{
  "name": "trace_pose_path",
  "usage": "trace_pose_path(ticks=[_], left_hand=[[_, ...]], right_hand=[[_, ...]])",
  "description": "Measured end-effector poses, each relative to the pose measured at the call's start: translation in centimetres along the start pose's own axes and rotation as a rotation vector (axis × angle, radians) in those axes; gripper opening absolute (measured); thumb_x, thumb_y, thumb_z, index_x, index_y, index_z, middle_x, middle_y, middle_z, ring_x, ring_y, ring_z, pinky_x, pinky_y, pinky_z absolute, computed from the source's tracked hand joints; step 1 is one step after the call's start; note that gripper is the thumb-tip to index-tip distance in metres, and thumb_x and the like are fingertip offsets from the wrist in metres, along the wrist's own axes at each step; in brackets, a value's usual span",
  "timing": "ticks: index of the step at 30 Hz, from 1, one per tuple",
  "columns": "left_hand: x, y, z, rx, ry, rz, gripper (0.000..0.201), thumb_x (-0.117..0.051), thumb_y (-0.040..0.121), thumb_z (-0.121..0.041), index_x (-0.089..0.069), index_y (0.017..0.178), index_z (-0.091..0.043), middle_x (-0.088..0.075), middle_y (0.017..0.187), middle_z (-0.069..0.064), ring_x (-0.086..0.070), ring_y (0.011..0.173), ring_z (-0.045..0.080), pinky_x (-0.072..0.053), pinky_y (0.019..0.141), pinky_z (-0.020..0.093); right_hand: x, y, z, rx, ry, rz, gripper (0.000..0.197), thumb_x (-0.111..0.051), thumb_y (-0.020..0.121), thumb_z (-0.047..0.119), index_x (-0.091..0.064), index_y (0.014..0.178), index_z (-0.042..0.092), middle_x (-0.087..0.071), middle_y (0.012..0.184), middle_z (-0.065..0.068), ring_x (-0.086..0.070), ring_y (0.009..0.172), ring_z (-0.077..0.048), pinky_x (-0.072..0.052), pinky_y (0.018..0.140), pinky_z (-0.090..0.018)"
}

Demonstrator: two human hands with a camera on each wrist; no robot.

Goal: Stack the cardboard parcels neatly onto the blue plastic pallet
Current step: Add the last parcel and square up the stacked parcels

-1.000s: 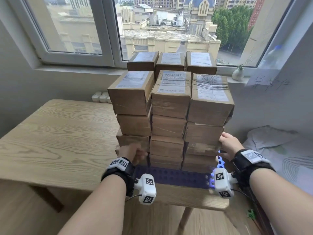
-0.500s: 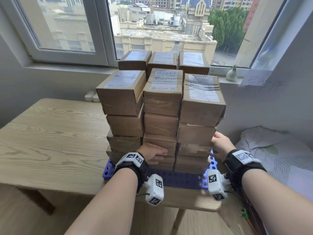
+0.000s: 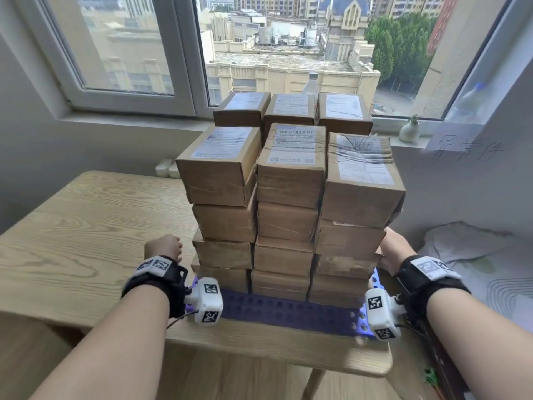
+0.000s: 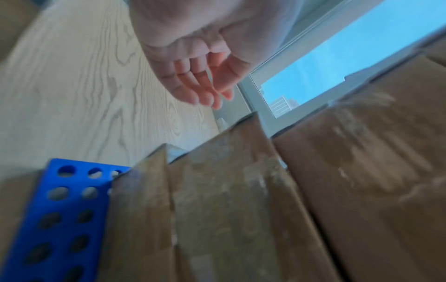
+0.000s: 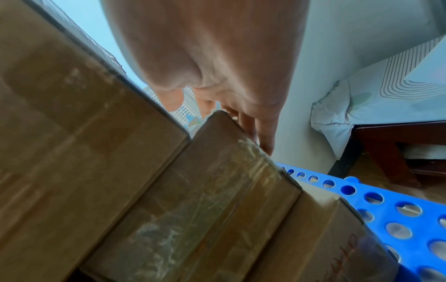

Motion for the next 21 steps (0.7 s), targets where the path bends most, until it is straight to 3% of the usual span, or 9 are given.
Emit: trace_pose_path(ticks=[1, 2, 3, 4, 7, 11, 15, 18, 21], left_hand=[[-0.4, 0.4, -0.6, 0.022, -0.062, 0.018, 0.033, -0.051, 0.083, -0.023, -0.059, 0.101, 0.003, -0.058, 0.086, 0.01, -0.053, 0.074, 0.018, -0.039, 0.066, 0.026], [-0.8, 1.0, -1.2, 0.003, -0.094, 0.043, 0.034, -0.047, 0.093, -0.023, -0.058, 0.117, -0.002, -0.062, 0.103, 0.01, -0.058, 0.09, 0.02, -0.043, 0.076, 0.03], [-1.5, 1.5, -1.6, -0.012, -0.096, 0.099, 0.033, -0.044, 0.098, -0.024, -0.057, 0.124, -0.009, -0.061, 0.114, 0.007, -0.058, 0.103, 0.021, -0.044, 0.083, 0.034], [-2.2, 1.9, -1.7, -0.013, -0.1, 0.177, 0.031, -0.043, 0.099, -0.026, -0.058, 0.122, -0.014, -0.06, 0.116, 0.005, -0.057, 0.106, 0.022, -0.045, 0.085, 0.036], [-4.1, 2.5, -1.3, 0.002, -0.123, 0.369, 0.02, -0.047, 0.097, -0.029, -0.062, 0.099, -0.015, -0.062, 0.109, 0.008, -0.06, 0.088, 0.019, -0.047, 0.079, 0.031], [-5.2, 2.7, -0.7, -0.023, -0.112, 0.401, 0.027, -0.04, 0.102, -0.018, -0.061, 0.086, -0.013, -0.07, 0.068, -0.001, -0.067, 0.057, 0.01, -0.055, 0.055, 0.021], [-5.6, 2.7, -0.6, -0.053, -0.085, 0.431, 0.025, -0.042, 0.1, -0.015, -0.061, 0.083, -0.014, -0.068, 0.078, 0.004, -0.066, 0.065, 0.017, -0.056, 0.061, 0.026], [-5.5, 2.9, -0.7, -0.054, -0.075, 0.457, 0.02, -0.044, 0.098, -0.016, -0.061, 0.089, -0.013, -0.063, 0.092, 0.009, -0.062, 0.077, 0.022, -0.056, 0.066, 0.028], [-5.6, 2.6, -0.7, -0.053, -0.084, 0.466, 0.02, -0.044, 0.098, -0.014, -0.061, 0.088, -0.012, -0.062, 0.09, 0.008, -0.06, 0.078, 0.023, -0.056, 0.066, 0.028]], right_hand=[[-0.1, 0.2, -0.1, -0.011, 0.0, -0.006, 0.026, -0.047, 0.094, 0.011, -0.05, 0.069, 0.018, -0.051, 0.079, -0.004, -0.049, 0.076, -0.017, -0.047, 0.057, -0.014], [-0.3, 0.2, 0.0, 0.005, -0.007, 0.001, 0.023, -0.048, 0.092, 0.012, -0.051, 0.07, 0.018, -0.052, 0.076, -0.004, -0.05, 0.073, -0.016, -0.046, 0.054, -0.019], [-0.3, 0.4, 0.0, 0.013, 0.013, 0.015, 0.02, -0.047, 0.092, 0.011, -0.053, 0.073, 0.017, -0.056, 0.071, -0.002, -0.051, 0.067, -0.015, -0.046, 0.05, -0.022], [-0.5, 0.3, 0.0, 0.012, 0.027, 0.013, 0.022, -0.045, 0.094, 0.009, -0.053, 0.075, 0.017, -0.058, 0.065, 0.001, -0.051, 0.063, -0.013, -0.045, 0.044, -0.019], [-0.1, 1.1, -0.3, -0.009, -0.005, -0.052, 0.036, -0.031, 0.103, 0.004, -0.044, 0.074, 0.021, -0.052, 0.066, 0.0, -0.053, 0.052, -0.006, -0.04, 0.033, -0.012], [-0.7, 0.7, -0.2, 0.062, 0.023, -0.006, 0.041, -0.027, 0.103, -0.003, -0.044, 0.071, 0.017, -0.054, 0.042, 0.002, -0.052, 0.041, -0.006, -0.04, 0.035, -0.013], [-1.3, 0.6, -0.6, 0.072, 0.089, 0.001, 0.034, -0.036, 0.097, -0.002, -0.05, 0.071, 0.015, -0.05, 0.042, 0.003, -0.049, 0.041, -0.018, -0.038, 0.037, -0.016], [-1.6, 0.1, 0.0, 0.058, 0.123, 0.01, 0.025, -0.036, 0.097, 0.0, -0.053, 0.082, 0.01, -0.053, 0.042, 0.002, -0.051, 0.036, -0.008, -0.038, 0.035, -0.013], [-1.6, -0.2, 0.1, 0.039, 0.118, 0.029, 0.029, -0.036, 0.098, 0.001, -0.049, 0.076, 0.014, -0.045, 0.041, 0.004, -0.043, 0.032, -0.006, -0.032, 0.034, -0.012]])
Point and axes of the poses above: each hand's wrist, its own y-axis towards the middle knuckle, its own x-axis out of the back of the hand, z = x × y, the point moved 3 cm from there along y, towards the middle knuckle
